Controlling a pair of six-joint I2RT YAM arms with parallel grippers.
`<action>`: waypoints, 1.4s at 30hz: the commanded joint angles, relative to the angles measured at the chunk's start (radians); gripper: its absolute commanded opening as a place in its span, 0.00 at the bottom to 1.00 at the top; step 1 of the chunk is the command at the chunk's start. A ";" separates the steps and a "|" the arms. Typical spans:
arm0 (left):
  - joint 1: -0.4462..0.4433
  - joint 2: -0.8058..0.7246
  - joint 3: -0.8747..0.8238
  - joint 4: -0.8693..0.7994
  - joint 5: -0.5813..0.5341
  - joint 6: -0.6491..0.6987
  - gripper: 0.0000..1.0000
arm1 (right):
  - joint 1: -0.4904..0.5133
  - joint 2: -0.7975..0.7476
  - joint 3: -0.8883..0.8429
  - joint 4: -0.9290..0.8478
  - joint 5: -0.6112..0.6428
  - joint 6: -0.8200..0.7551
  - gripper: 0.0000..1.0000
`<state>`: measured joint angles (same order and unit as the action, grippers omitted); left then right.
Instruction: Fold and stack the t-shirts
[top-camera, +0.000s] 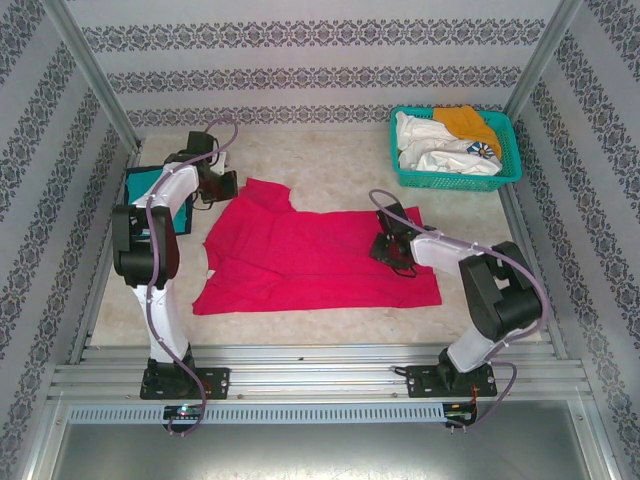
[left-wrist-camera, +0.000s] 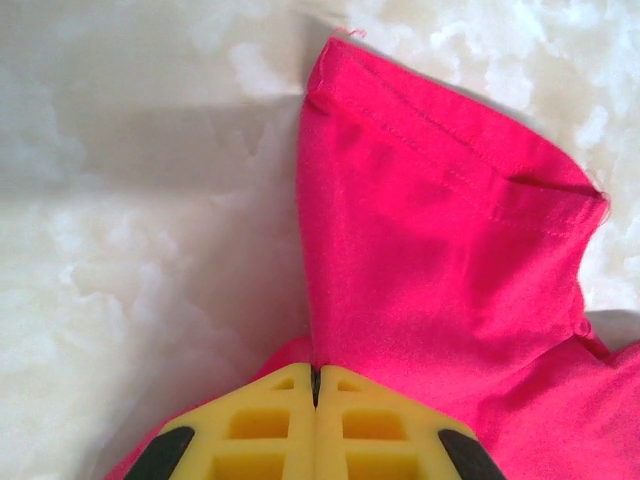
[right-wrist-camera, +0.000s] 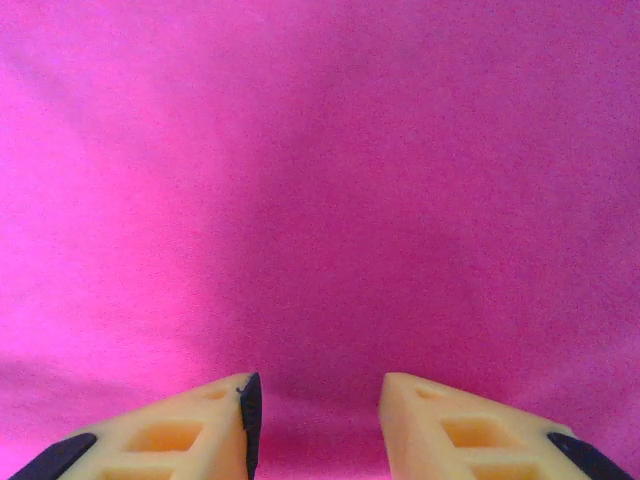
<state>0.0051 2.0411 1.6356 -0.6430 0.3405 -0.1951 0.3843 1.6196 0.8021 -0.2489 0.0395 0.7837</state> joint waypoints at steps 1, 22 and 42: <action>0.016 -0.054 -0.028 0.025 0.018 -0.015 0.00 | 0.014 -0.055 -0.086 -0.045 -0.003 0.043 0.38; 0.016 -0.033 -0.005 0.059 0.090 -0.037 0.00 | -0.258 0.247 0.413 -0.120 0.233 -0.074 0.44; 0.016 -0.038 -0.026 0.071 0.101 -0.040 0.00 | -0.319 0.420 0.557 -0.193 0.171 -0.079 0.25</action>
<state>0.0109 2.0331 1.6112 -0.5964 0.4191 -0.2249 0.0799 2.0228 1.3327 -0.4015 0.2199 0.7181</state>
